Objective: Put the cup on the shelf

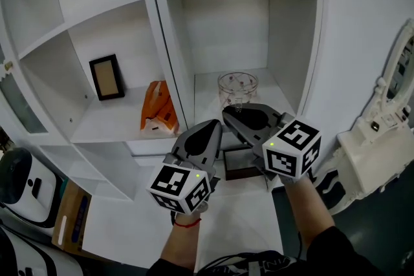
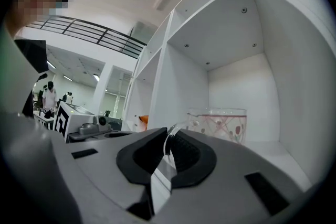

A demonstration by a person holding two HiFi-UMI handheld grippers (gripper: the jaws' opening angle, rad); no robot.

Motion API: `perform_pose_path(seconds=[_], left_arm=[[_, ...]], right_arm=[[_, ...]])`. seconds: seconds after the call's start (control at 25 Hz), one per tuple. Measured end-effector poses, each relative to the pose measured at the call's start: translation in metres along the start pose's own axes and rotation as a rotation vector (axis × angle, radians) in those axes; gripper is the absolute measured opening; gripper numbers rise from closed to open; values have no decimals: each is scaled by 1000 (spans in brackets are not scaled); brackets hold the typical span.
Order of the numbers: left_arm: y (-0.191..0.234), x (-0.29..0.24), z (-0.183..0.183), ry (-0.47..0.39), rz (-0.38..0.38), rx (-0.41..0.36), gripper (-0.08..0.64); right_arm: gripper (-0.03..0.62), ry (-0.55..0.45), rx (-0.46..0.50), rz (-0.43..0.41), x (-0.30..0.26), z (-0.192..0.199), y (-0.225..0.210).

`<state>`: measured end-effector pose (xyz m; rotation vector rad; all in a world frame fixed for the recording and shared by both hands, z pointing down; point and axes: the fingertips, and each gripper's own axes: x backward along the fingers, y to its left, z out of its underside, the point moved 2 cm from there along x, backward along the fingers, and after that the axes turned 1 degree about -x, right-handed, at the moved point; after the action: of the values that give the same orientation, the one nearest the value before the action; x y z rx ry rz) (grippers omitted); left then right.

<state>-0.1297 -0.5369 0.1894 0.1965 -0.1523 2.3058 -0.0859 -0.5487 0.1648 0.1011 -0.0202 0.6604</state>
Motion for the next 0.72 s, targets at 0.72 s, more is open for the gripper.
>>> perform_pose_path(seconds=[0.72], left_arm=[[-4, 4, 3, 6, 12, -1, 6]], right_arm=[[77, -31, 69, 120, 20, -1, 2]])
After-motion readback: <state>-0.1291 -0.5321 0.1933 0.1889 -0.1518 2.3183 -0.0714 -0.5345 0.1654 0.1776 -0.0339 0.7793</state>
